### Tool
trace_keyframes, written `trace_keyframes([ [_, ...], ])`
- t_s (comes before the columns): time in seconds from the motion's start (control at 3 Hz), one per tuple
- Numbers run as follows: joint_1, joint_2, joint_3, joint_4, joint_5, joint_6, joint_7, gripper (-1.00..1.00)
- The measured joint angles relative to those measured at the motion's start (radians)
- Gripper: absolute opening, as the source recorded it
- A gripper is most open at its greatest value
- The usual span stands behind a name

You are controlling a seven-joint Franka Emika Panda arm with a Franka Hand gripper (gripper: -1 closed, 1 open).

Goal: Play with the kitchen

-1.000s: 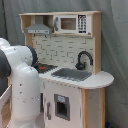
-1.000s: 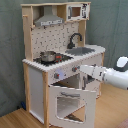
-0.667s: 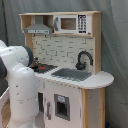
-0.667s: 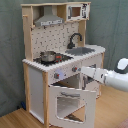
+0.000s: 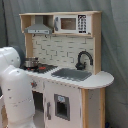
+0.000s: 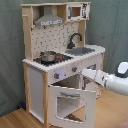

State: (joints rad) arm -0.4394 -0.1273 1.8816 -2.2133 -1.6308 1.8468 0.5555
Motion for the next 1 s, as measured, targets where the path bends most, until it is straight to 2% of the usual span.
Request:
trace_keyframes([
  [0.33, -0.024, -0.077, 0.004, 0.024, 0.048, 0.058, 0.061, 1.00],
  [1.0, -0.078, -0.191, 0.025, 0.074, 0.133, 0.130, 0.176, 1.00],
])
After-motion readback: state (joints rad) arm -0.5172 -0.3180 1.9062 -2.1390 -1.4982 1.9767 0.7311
